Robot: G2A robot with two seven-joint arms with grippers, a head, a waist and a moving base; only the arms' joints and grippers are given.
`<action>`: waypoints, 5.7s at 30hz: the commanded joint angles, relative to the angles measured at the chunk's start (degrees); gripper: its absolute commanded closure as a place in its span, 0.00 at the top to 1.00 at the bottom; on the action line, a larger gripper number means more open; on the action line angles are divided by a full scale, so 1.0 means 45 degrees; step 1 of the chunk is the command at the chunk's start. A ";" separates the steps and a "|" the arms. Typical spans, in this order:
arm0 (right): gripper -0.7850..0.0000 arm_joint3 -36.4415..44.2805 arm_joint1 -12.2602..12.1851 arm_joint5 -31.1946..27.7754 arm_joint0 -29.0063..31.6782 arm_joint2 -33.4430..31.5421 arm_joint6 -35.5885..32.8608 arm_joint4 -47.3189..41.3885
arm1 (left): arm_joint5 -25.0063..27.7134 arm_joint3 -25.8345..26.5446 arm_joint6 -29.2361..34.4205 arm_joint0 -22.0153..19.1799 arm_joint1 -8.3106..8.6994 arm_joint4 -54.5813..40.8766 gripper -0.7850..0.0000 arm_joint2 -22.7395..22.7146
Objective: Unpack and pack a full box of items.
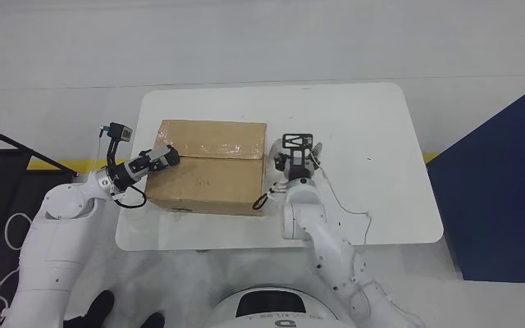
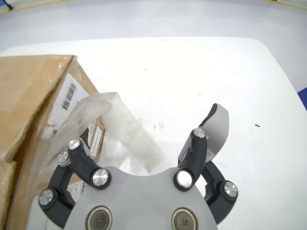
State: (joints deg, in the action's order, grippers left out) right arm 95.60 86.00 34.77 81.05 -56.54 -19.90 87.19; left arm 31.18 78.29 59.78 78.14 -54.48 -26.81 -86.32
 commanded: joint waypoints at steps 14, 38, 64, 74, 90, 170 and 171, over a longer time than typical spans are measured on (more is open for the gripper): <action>1.00 0.1784 0.0069 -0.0070 0.1676 -0.0712 0.3736 -0.1574 | 0.0000 0.0000 0.0000 0.0000 0.0000 0.0000 1.00 0.0000; 1.00 0.2287 0.1189 0.2510 -0.1160 0.3966 -0.1942 0.6580 | 0.0000 0.0000 0.0000 0.0000 0.0000 0.0000 1.00 0.0000; 1.00 0.0686 0.3751 0.3195 -0.4343 0.5815 -0.7831 0.9905 | 0.0000 0.0000 0.0000 0.0000 0.0000 0.0000 1.00 0.0000; 1.00 0.3185 0.2119 0.2190 -0.2213 0.3962 -0.5589 0.3631 | 0.0000 0.0000 0.0000 0.0000 0.0000 0.0000 1.00 0.0000; 1.00 0.5402 0.0387 -0.1481 0.3641 -0.0799 -0.0534 -0.4027 | 0.0000 0.0000 0.0000 0.0000 0.0000 0.0000 1.00 0.0000; 1.00 -0.0848 0.1479 -0.5774 -0.1520 0.3729 0.0738 -0.8638 | -0.0016 -0.0676 -0.0573 0.0096 -0.0079 -0.0373 1.00 -0.0375; 1.00 -0.0954 0.1533 -0.6224 -0.1630 0.3763 0.0851 -0.9103 | -0.0001 -0.0678 -0.0558 0.0113 -0.0078 -0.0409 1.00 -0.0395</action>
State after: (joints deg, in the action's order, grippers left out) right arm 91.66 92.65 9.33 74.26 -39.84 -16.52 48.74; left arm 31.09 75.24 57.21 78.57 -54.83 -28.46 -88.00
